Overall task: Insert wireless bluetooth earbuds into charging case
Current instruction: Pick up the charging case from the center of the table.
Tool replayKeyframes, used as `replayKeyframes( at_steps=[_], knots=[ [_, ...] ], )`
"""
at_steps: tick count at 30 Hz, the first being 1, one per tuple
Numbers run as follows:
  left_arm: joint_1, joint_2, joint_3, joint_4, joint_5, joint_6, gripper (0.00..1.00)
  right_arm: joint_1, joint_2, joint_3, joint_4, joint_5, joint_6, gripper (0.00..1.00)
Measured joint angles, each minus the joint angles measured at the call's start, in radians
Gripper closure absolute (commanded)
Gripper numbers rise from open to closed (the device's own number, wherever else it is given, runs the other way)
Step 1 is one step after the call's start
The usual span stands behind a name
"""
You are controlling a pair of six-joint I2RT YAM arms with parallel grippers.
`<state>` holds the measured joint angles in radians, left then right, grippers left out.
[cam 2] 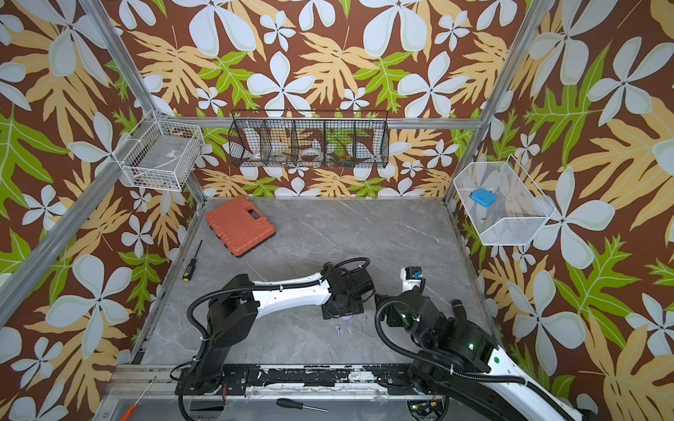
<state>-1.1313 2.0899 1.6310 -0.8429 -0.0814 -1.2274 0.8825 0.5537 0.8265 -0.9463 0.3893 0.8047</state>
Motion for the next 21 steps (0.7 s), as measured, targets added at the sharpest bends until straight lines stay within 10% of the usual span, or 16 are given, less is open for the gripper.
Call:
replayKeyframes(
  at_steps=[21],
  knots=[
    [0.000, 0.123, 0.141, -0.083, -0.018, 0.026, 0.28, 0.000, -0.040, -0.005, 0.003, 0.000, 0.002, 0.04]
  ],
)
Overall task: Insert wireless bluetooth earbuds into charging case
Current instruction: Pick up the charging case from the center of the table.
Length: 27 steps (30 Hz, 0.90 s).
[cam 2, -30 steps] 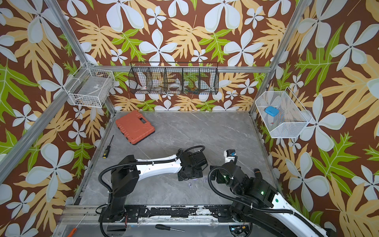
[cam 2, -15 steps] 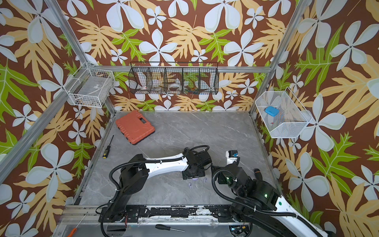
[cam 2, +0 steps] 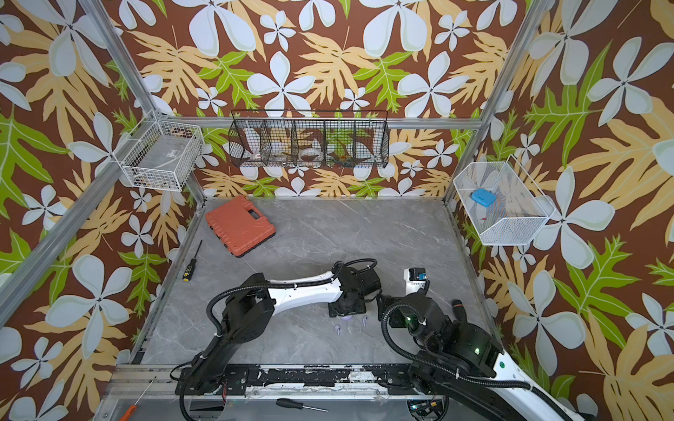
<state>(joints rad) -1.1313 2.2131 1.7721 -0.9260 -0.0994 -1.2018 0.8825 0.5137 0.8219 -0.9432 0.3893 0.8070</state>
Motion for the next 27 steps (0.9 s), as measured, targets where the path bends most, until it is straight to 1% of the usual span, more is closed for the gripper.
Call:
replayKeyframes(
  at_steps=[8, 11, 21, 23, 25, 27],
  knots=[
    [0.000, 0.012, 0.002, -0.011, -0.001, 0.003, 0.34, 0.000, -0.005, -0.003, 0.001, -0.001, 0.000, 0.04],
    [0.000, 0.015, 0.000, -0.012, -0.004, 0.003, 0.37, 0.000, -0.005, -0.003, 0.001, -0.001, 0.000, 0.04],
    [0.000, 0.024, -0.005, -0.009, -0.006, 0.015, 0.38, 0.000, -0.010, -0.005, 0.002, -0.001, 0.000, 0.04],
    [0.000, 0.024, -0.006, -0.007, -0.007, 0.018, 0.39, 0.000, -0.010, -0.005, 0.002, -0.001, 0.000, 0.04],
    [0.000, 0.024, -0.008, -0.007, -0.009, 0.023, 0.43, 0.000, -0.010, -0.005, 0.003, -0.001, 0.000, 0.04],
    [0.000, 0.024, -0.012, -0.007, -0.013, 0.026, 0.44, 0.000, -0.011, -0.006, 0.005, -0.002, 0.000, 0.04]
  ],
)
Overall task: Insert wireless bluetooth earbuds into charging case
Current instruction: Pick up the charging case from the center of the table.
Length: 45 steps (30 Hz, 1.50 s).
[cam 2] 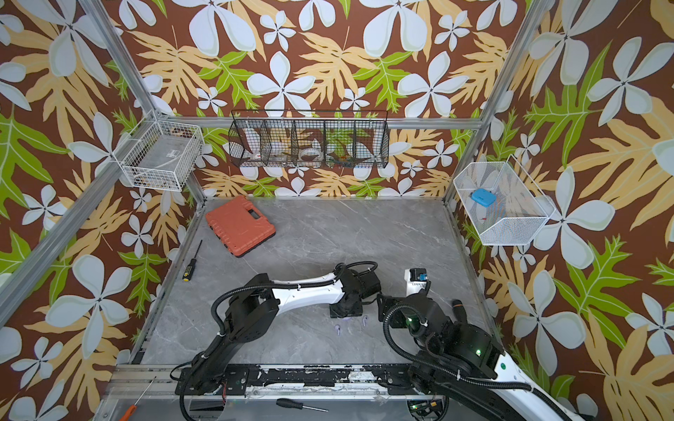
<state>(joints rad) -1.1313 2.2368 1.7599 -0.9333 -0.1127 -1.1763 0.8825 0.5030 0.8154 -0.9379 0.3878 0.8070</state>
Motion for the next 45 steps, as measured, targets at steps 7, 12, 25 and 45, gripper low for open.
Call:
replayKeyframes(
  at_steps=[7, 12, 25, 45],
  knots=[
    [-0.002, -0.006, -0.013, 0.010, -0.004, 0.003, 0.52, 0.000, 0.000, 0.000, 0.000, 0.000, 0.000, 0.04],
    [-0.002, -0.018, -0.029, 0.018, -0.014, 0.027, 0.61, 0.000, 0.000, 0.000, 0.001, 0.000, 0.000, 0.04],
    [-0.002, -0.253, -0.166, 0.025, -0.275, 0.316, 1.00, 0.000, 0.016, -0.002, 0.002, -0.026, 0.000, 0.04],
    [-0.015, -1.164, -0.981, 0.540, -0.343, 1.077, 1.00, 0.000, 0.256, 0.073, 0.259, -0.405, -0.116, 0.07]
  ],
)
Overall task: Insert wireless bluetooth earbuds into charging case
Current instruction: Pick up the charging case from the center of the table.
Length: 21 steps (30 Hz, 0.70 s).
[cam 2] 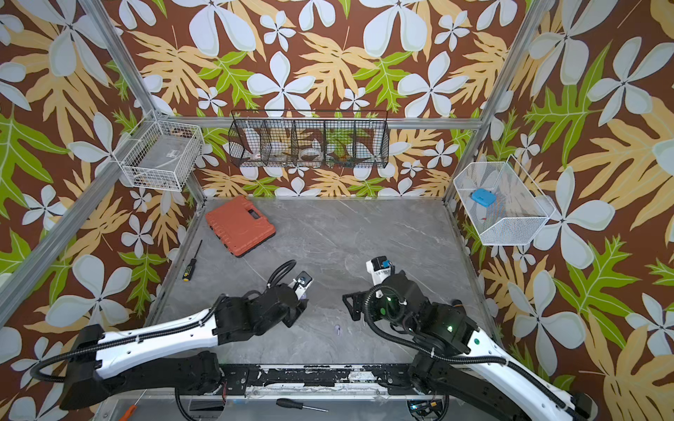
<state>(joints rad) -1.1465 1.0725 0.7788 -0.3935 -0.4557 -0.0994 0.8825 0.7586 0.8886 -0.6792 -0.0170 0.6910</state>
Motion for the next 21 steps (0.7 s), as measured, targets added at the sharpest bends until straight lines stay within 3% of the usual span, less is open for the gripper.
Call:
replayKeyframes(
  at_steps=[8, 21],
  knots=[
    [-0.009, -0.195, -0.179, 0.177, 0.060, 0.138, 1.00, 0.000, 0.193, 0.030, 0.133, -0.166, -0.041, 0.15],
    [-0.025, -0.317, -0.352, 0.344, 0.081, 0.232, 1.00, 0.000, 0.401, 0.045, 0.320, -0.349, -0.040, 0.30]
  ],
)
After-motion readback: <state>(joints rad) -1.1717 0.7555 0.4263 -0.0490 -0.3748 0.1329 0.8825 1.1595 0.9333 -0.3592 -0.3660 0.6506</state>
